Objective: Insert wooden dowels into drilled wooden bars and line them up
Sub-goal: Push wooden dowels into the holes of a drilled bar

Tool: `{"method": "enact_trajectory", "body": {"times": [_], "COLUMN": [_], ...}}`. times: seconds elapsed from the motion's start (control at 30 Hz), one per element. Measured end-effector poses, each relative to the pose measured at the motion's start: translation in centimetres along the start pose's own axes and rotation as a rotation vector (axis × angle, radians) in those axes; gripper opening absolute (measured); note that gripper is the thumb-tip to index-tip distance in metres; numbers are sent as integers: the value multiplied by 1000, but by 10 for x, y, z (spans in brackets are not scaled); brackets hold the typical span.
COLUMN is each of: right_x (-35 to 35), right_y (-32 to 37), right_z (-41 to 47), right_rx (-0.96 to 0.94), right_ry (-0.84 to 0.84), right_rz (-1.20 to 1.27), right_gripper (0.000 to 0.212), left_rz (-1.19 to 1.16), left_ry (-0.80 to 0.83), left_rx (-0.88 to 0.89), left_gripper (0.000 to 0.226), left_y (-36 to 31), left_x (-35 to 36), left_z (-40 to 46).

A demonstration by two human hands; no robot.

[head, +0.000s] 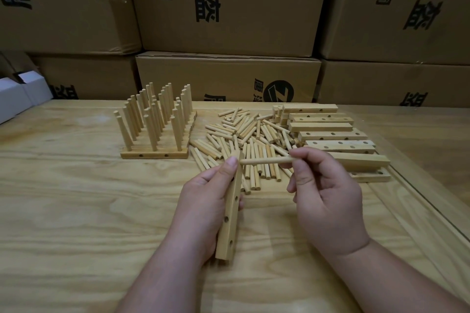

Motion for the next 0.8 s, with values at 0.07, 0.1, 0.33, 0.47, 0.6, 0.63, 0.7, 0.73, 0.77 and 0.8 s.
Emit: {"method": "enact_trajectory", "body": {"times": [0.07,0.1,0.33,0.47,0.6,0.63,0.7,0.73,0.77,0.8], "right_x": [-1,-1,5,7,15,17,19,18,17,16], "right_y": [-4,-6,-15,-21,-17,-16,-12,-11,-10,-10], "right_z": [2,3,4,6,5,3,2,3,3,3], "right_rx": [54,74,188,220,83,48,-17,-43,-56,-54], "right_ry": [8,17,135,211,344,369,378,370,358,346], "right_rz": [-12,-17,39,-71,-327,-358,-406,-426,-439,-445], "right_gripper": [19,19,20,16,13,17,20,20,19,19], "left_rz": [-3,-6,-29,-44,44,70,102,107,112,121], "left_ry": [-12,-15,-39,-8,61,70,78,82,88,94], "left_rx": [-4,-6,-27,-28,-20,-12,-4,-6,-9,-9], "left_gripper": [28,27,24,25,37,38,37,37,36,36], "left_y": [0,0,-1,0,1,1,0,1,1,1], "left_x": [-1,-2,-10,-8,0,1,2,2,3,3], "left_z": [0,1,3,4,1,1,1,0,0,0]}}
Point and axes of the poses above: each hand's wrist, its own z-axis towards the middle knuckle, its own x-axis out of the palm, y = z × x, the point moved 7 cm from there along z, towards the middle knuckle, and after that the axes turned 4 degrees about x, right-handed, at the moved point
